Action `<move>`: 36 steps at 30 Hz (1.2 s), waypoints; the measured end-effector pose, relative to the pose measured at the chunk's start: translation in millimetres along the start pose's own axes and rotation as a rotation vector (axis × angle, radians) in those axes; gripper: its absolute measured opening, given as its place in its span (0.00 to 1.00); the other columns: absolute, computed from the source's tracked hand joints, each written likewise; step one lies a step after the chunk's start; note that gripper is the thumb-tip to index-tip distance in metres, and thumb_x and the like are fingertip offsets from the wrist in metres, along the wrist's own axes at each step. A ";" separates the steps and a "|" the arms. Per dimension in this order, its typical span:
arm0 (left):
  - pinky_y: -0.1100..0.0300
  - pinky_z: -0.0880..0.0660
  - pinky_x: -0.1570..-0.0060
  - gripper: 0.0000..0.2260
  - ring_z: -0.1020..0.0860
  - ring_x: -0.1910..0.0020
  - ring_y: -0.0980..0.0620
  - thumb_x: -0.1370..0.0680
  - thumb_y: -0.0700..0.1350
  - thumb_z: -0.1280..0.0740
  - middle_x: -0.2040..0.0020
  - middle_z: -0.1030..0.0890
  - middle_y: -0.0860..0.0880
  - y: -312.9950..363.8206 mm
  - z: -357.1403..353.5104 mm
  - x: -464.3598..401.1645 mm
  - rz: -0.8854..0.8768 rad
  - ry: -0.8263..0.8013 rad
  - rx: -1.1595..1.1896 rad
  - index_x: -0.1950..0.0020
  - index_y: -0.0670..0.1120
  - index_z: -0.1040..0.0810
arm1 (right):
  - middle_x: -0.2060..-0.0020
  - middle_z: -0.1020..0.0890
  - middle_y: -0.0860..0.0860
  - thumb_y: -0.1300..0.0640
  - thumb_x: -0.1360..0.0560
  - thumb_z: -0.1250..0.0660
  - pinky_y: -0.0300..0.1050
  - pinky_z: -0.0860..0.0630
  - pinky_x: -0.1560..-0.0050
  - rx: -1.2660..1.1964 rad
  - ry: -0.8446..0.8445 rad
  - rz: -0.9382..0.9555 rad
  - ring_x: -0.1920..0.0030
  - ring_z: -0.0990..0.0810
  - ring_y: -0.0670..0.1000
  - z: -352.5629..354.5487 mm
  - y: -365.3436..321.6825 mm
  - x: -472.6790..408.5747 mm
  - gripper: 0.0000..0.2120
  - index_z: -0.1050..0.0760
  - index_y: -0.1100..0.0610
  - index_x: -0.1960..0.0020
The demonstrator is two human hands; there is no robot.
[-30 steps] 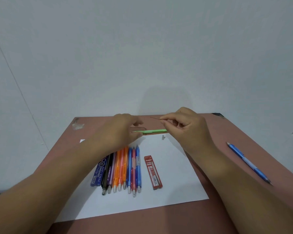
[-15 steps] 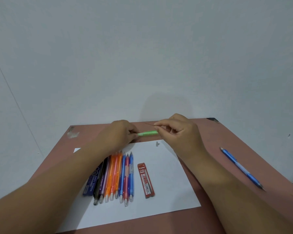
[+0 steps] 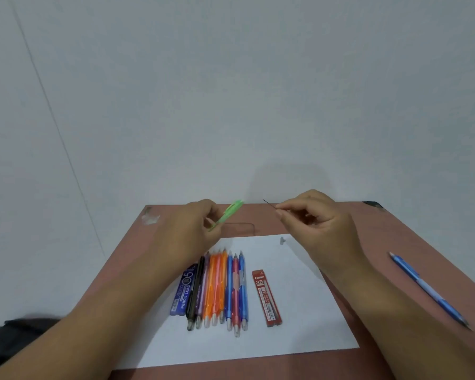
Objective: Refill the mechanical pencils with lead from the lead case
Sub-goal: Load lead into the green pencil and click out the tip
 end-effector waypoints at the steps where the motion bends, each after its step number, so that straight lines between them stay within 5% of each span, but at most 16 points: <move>1: 0.65 0.21 0.58 0.06 0.21 0.55 0.62 0.22 0.53 0.29 0.52 0.19 0.60 -0.8 -0.7 2.2 -0.001 0.015 0.036 0.49 0.59 0.25 | 0.59 0.18 0.46 0.62 0.25 0.25 0.36 0.23 0.59 -0.039 -0.015 -0.036 0.58 0.19 0.50 -0.7 -3.4 -0.1 0.05 0.14 0.55 0.51; 4: 0.56 0.18 0.52 0.06 0.20 0.54 0.60 0.23 0.50 0.28 0.54 0.19 0.59 -1.7 -3.7 3.2 -0.028 0.057 0.168 0.49 0.56 0.23 | 0.59 0.16 0.45 0.62 0.25 0.26 0.40 0.21 0.58 -0.123 -0.098 -0.136 0.57 0.18 0.50 -5.8 -12.3 1.0 0.06 0.14 0.51 0.53; 11: 0.58 0.20 0.52 0.09 0.22 0.53 0.61 0.23 0.50 0.28 0.56 0.23 0.63 7.1 -4.7 2.2 -0.185 0.048 0.143 0.50 0.60 0.27 | 0.60 0.14 0.44 0.61 0.25 0.26 0.36 0.21 0.60 -0.177 -0.195 -0.227 0.59 0.18 0.45 -17.5 -28.0 4.2 0.08 0.15 0.47 0.55; 20: 0.80 0.30 0.54 0.05 0.26 0.46 0.71 0.22 0.47 0.28 0.53 0.21 0.61 -4.5 1.3 1.6 -0.163 0.063 0.248 0.48 0.52 0.21 | 0.61 0.16 0.45 0.60 0.25 0.26 0.41 0.20 0.60 -0.133 -0.142 -0.195 0.59 0.18 0.48 -18.5 -29.3 5.1 0.07 0.15 0.48 0.54; 28: 0.64 0.21 0.49 0.05 0.20 0.51 0.63 0.23 0.50 0.29 0.54 0.20 0.63 -2.4 -3.3 3.0 -0.220 0.014 0.229 0.49 0.57 0.24 | 0.61 0.14 0.45 0.62 0.26 0.25 0.38 0.20 0.56 -0.164 -0.078 -0.191 0.58 0.16 0.48 -18.1 -31.5 5.0 0.08 0.15 0.48 0.55; 36: 0.54 0.18 0.49 0.09 0.19 0.51 0.59 0.24 0.49 0.27 0.53 0.19 0.62 -4.3 -6.4 2.9 -0.240 -0.031 0.241 0.49 0.60 0.25 | 0.60 0.13 0.53 0.54 0.30 0.26 0.49 0.15 0.53 -0.378 -0.069 -0.301 0.57 0.13 0.54 -19.7 -39.5 4.0 0.05 0.15 0.53 0.55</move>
Point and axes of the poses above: each hand's wrist, its own x-axis away from the middle knuckle, its own z-axis out of the back of the hand, y = z × x, the point moved 1 cm from there along -x, towards the middle knuckle
